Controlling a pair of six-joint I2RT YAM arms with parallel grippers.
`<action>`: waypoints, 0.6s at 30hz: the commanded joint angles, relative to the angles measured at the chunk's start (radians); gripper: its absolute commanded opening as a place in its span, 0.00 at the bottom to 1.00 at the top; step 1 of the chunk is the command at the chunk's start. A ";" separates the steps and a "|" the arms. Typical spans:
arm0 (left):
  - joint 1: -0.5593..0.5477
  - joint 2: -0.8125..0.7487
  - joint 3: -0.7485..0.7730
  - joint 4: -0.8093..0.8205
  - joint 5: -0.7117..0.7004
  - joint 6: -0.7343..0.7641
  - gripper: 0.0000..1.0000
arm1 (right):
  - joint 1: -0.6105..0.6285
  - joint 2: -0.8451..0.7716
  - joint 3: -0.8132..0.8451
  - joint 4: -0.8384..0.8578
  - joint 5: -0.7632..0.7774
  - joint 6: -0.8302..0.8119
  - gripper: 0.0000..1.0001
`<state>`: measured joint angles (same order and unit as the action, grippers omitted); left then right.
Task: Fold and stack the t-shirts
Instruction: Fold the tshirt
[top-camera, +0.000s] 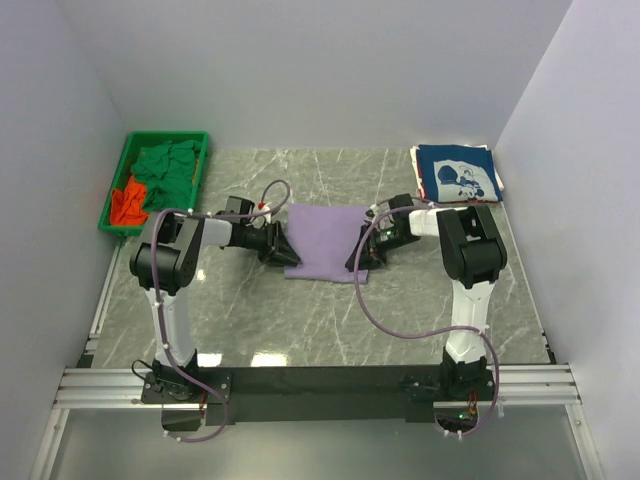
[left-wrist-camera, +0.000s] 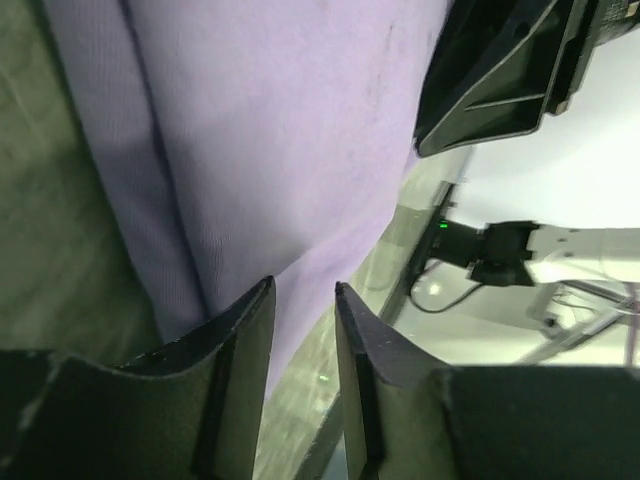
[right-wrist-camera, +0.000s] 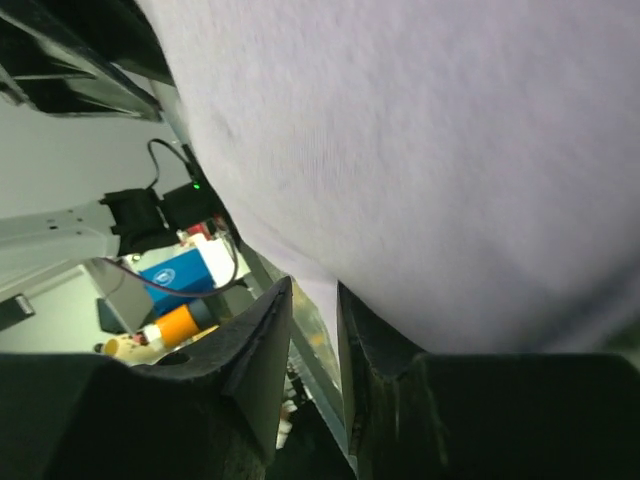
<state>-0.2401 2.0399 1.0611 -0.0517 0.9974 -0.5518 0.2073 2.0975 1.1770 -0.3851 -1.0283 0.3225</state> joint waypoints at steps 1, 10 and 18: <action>0.007 -0.111 -0.021 -0.076 -0.062 0.147 0.38 | -0.011 -0.095 0.001 -0.098 0.074 -0.109 0.32; -0.065 -0.222 -0.079 0.027 0.050 0.099 0.38 | 0.095 -0.239 -0.092 -0.061 -0.027 -0.125 0.32; -0.047 -0.044 -0.108 0.055 -0.020 0.088 0.38 | 0.040 -0.005 -0.036 -0.101 0.077 -0.154 0.29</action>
<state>-0.3050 1.9503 0.9771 -0.0063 1.0019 -0.4770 0.2890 2.0411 1.1110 -0.4397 -1.0058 0.2073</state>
